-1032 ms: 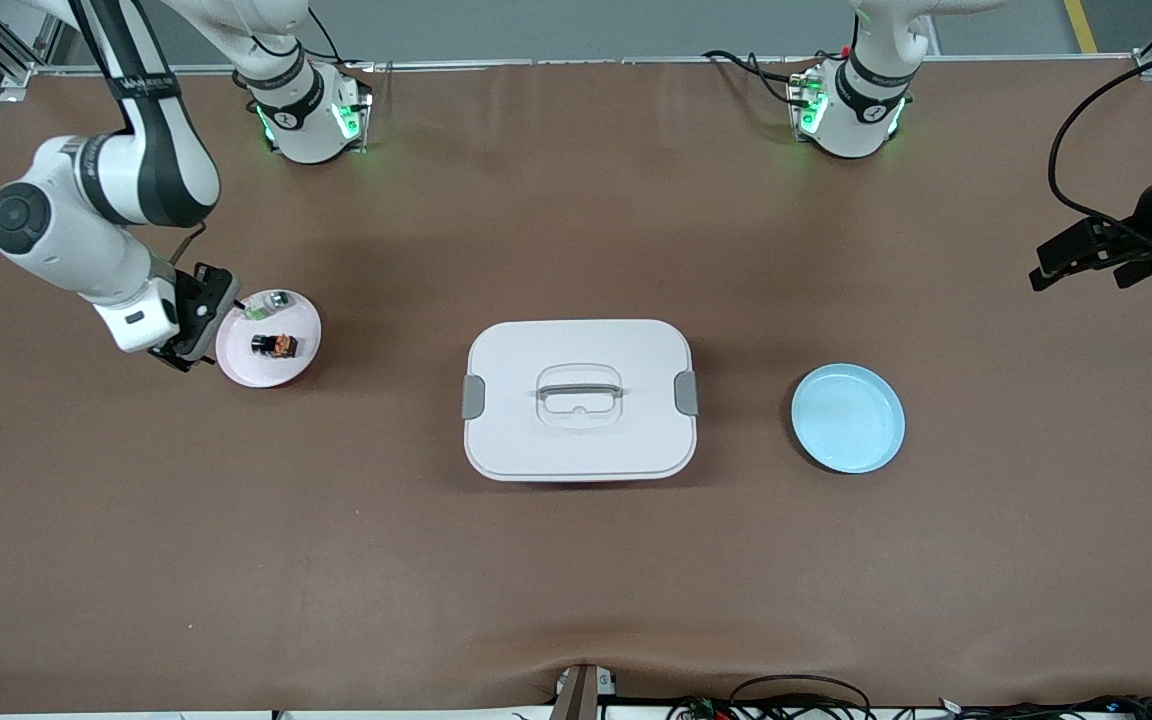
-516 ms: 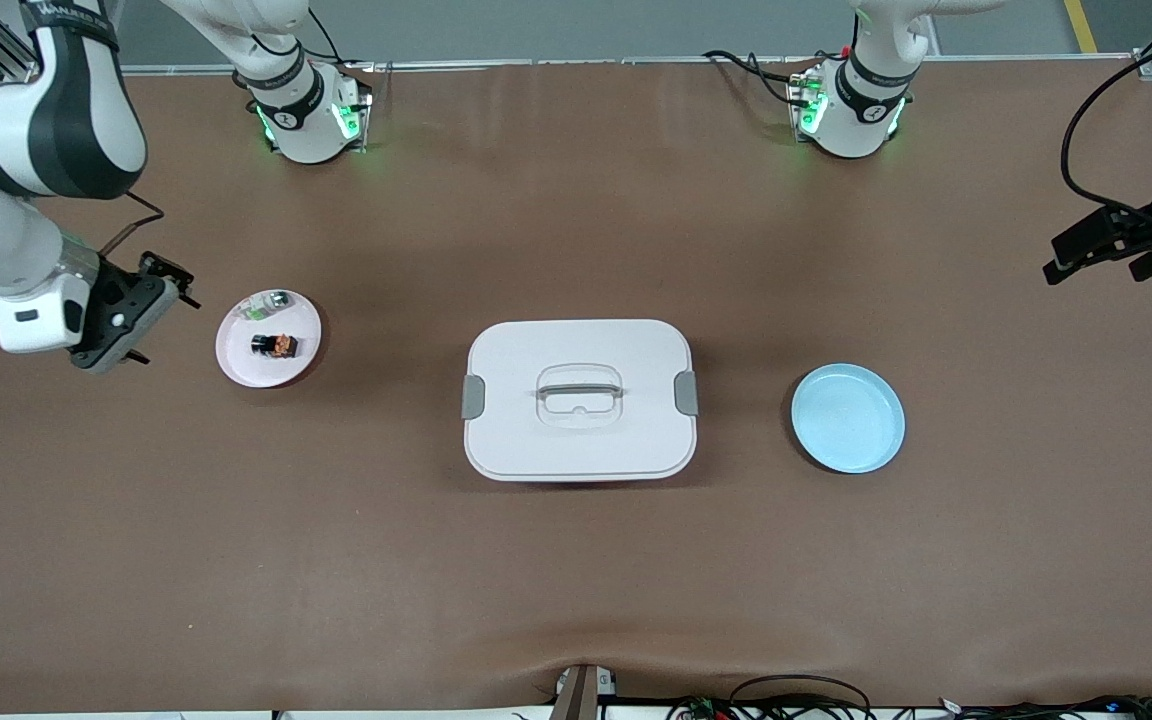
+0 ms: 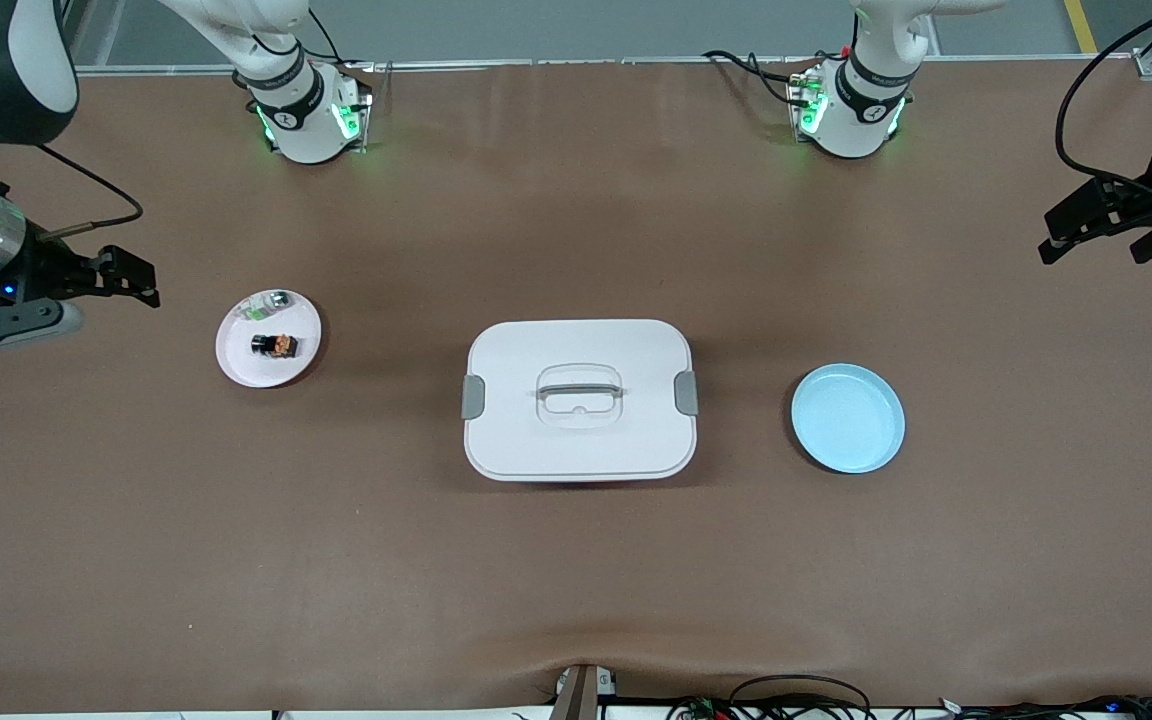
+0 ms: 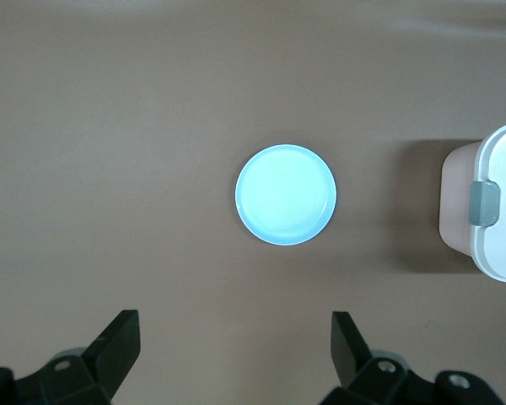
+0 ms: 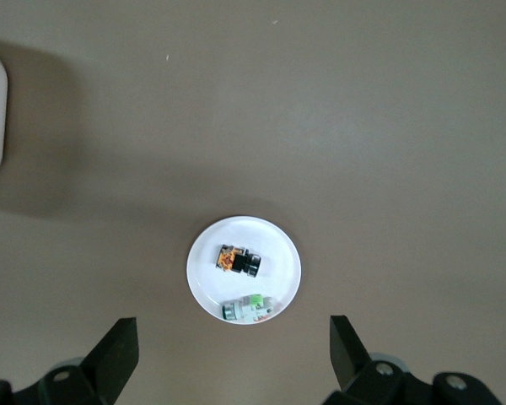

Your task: Transfer orange switch to right arm and place

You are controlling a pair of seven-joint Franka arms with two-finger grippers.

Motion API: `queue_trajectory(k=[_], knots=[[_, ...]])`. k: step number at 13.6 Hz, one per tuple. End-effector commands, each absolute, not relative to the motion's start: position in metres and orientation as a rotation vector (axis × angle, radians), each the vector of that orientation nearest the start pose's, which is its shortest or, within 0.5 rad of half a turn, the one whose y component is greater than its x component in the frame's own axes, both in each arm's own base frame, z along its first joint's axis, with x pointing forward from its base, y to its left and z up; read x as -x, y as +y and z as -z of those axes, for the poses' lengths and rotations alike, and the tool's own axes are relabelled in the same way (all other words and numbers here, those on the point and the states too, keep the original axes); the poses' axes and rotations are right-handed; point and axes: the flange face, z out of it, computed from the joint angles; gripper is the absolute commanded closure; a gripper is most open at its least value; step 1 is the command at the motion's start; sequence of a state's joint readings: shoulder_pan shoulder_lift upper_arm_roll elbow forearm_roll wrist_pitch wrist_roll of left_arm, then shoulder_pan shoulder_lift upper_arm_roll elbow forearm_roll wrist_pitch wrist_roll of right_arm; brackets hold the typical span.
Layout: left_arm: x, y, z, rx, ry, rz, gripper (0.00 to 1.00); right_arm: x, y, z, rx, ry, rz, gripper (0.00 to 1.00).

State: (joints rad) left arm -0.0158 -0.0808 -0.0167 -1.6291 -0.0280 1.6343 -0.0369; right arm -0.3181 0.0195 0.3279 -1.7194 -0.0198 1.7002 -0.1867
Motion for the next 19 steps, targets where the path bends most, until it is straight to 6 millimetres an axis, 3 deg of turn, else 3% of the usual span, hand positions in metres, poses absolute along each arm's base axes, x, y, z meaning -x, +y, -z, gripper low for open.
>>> queue_trajectory(k=[1, 4, 6, 8, 16, 19], knots=[[-0.532, -0.021, -0.66, 3.147, 0.017, 0.154, 0.0, -0.574, -0.007, -0.573, 3.147, -0.195, -0.041, 0.0], [-0.533, -0.021, -0.659, 3.147, 0.019, 0.133, 0.0, -0.573, -0.029, -0.606, 3.145, -0.126, 0.023, 0.0], [-0.533, -0.021, -0.661, 3.15, 0.02, 0.137, 0.0, -0.575, -0.028, -0.612, 3.137, 0.066, 0.045, 0.0], [-0.533, -0.02, -0.66, 3.154, 0.015, 0.135, 0.0, -0.58, -0.022, -0.611, 3.127, 0.159, 0.051, 0.0], [-0.534, -0.02, -0.658, 3.152, 0.012, 0.128, 0.0, -0.576, -0.026, -0.613, 3.084, 0.194, 0.006, 0.0], [-0.535, -0.019, -0.657, 3.151, 0.01, 0.125, 0.0, -0.576, -0.046, -0.615, 3.074, 0.243, 0.015, 0.0]])
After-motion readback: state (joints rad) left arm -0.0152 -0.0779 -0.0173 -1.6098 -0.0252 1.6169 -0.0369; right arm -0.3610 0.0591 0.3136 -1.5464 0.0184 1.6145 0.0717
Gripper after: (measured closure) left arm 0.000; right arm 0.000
